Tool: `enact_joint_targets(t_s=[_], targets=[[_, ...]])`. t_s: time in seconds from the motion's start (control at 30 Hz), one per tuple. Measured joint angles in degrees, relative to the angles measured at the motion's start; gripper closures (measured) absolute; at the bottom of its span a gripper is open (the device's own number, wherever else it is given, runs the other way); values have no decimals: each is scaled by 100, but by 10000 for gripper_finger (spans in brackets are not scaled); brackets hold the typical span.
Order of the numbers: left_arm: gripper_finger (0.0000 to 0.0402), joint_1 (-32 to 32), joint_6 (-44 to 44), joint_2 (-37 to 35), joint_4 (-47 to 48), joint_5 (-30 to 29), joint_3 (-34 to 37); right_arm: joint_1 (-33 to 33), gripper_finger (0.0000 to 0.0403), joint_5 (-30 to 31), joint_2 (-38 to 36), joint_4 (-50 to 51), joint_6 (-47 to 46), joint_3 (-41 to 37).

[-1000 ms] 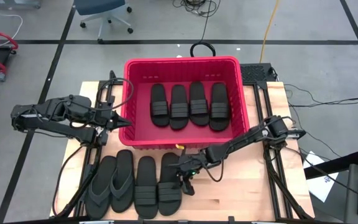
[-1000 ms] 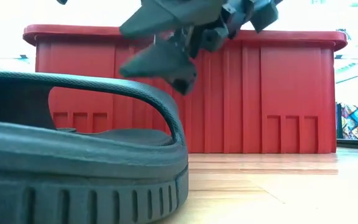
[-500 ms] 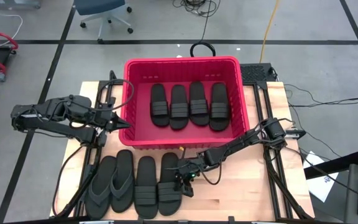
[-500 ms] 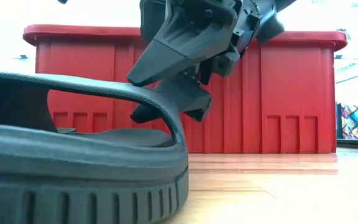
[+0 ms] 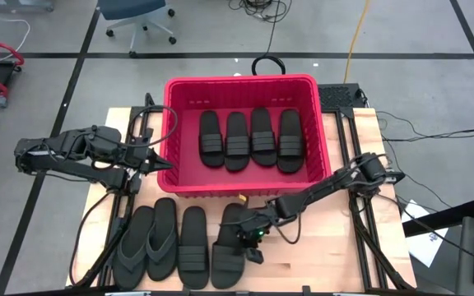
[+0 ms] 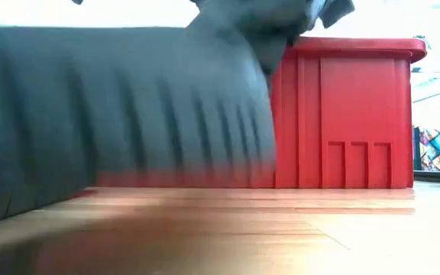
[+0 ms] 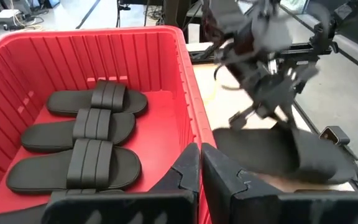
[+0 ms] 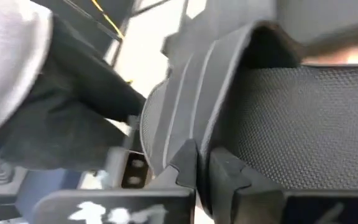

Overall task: Pick and place slides into bin
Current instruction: Put the black slide into the red bin

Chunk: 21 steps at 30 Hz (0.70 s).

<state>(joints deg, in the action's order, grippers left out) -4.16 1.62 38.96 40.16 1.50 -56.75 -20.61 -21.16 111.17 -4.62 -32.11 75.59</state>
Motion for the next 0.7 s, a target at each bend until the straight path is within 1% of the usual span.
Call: enact_joint_targets(t_s=[0.07,0.13,0.2,0.3,0.37,0.47,0.53,0.6,0.63,0.7], targets=[[387,1,60,0,0,0,0,-72,397,0,-262,220,-20,58],[387,0,89,2,0,0,0,-156,399,12,-504,751,95,310],[387,0,88,0,0,0,2,-234,399,113,-730,1542,317,730],[387,1,90,0,11,2,1,-287,400,487,-1030,2774,773,1455],[387,0,90,2,46,1,0,-261,400,859,-1242,3519,1045,1960],[387,1,178,2,52,2,2,-97,400,1706,-1635,4594,1386,2623],[387,2,252,2,31,4,2,88,400,2394,-1926,5315,1605,2971],[387,1,278,2,2,-2,2,376,401,2900,-2244,6156,1623,3220],[387,1,278,2,2,-2,2,574,401,3021,-2396,6566,1588,3318],[387,1,278,2,1,-3,1,1071,401,3029,-2708,7155,1597,3388]])
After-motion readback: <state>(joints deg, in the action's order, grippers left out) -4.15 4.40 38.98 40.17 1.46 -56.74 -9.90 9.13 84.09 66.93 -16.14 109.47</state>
